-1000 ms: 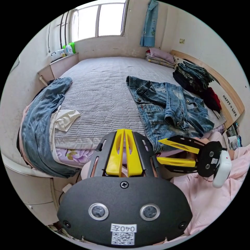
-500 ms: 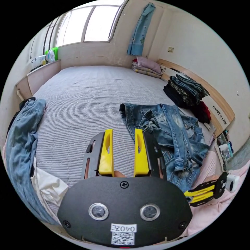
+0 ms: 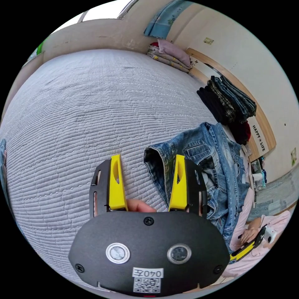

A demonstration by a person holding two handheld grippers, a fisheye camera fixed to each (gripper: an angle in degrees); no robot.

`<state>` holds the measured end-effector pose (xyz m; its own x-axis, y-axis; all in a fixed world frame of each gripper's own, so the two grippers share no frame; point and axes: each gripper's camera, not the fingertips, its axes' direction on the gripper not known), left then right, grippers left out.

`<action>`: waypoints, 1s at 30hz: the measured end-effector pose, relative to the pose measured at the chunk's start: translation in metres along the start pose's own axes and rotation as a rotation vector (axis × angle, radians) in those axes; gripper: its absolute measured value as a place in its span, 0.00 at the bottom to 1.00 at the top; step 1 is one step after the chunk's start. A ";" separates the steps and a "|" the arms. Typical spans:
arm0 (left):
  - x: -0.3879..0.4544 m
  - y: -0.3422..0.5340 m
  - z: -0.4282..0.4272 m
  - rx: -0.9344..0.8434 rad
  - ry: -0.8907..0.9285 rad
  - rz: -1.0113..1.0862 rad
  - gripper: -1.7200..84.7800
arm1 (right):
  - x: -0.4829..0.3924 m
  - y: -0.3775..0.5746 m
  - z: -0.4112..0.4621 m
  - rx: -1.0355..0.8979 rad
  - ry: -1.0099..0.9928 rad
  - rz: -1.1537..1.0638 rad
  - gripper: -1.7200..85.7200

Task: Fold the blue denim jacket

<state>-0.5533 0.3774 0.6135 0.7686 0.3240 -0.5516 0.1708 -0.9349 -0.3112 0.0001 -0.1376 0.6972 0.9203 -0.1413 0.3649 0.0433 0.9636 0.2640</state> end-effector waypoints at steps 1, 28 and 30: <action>-0.001 0.000 0.000 0.004 0.000 0.009 0.23 | 0.004 0.003 -0.001 0.004 -0.015 0.007 0.07; -0.113 -0.045 -0.078 0.075 0.379 -0.344 0.03 | -0.058 -0.033 -0.099 0.123 -0.197 -0.026 0.02; -0.138 -0.024 -0.117 0.096 0.316 -0.386 0.03 | -0.071 -0.048 -0.107 0.155 -0.250 -0.040 0.02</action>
<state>-0.5912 0.3381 0.7873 0.8122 0.5695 -0.1261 0.4330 -0.7336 -0.5238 -0.0252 -0.1497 0.5627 0.7938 -0.2490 0.5549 0.0006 0.9127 0.4087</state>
